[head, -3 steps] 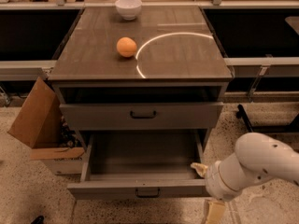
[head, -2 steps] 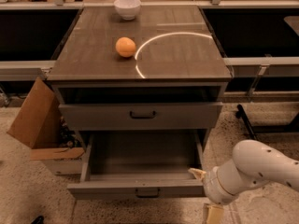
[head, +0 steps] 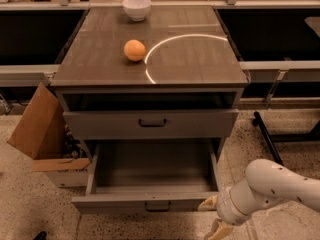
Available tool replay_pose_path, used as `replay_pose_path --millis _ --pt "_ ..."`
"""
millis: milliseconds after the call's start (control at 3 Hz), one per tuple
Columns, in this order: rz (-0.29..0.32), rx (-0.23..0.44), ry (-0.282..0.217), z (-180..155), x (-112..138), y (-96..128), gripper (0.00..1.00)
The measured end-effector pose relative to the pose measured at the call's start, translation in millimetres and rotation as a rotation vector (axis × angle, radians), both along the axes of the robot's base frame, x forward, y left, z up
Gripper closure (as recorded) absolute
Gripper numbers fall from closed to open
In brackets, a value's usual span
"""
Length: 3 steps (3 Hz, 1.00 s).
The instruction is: Close middle drawer
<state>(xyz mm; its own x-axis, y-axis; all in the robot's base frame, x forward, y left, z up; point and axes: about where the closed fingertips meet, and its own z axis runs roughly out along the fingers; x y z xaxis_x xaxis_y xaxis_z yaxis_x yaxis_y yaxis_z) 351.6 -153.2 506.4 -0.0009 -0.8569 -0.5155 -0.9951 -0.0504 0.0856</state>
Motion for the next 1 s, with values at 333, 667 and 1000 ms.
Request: replay_pose_path --millis 333,667,1000 --pt "-0.024 -0.017 0.018 -29.0 11.2 -3.9 0.66" --pt "-0.068 -0.032 0.017 -56.5 33.9 -7.8 0.89" --pt "-0.109 -0.044 0.016 -79.0 51.6 -14.4 1.0"
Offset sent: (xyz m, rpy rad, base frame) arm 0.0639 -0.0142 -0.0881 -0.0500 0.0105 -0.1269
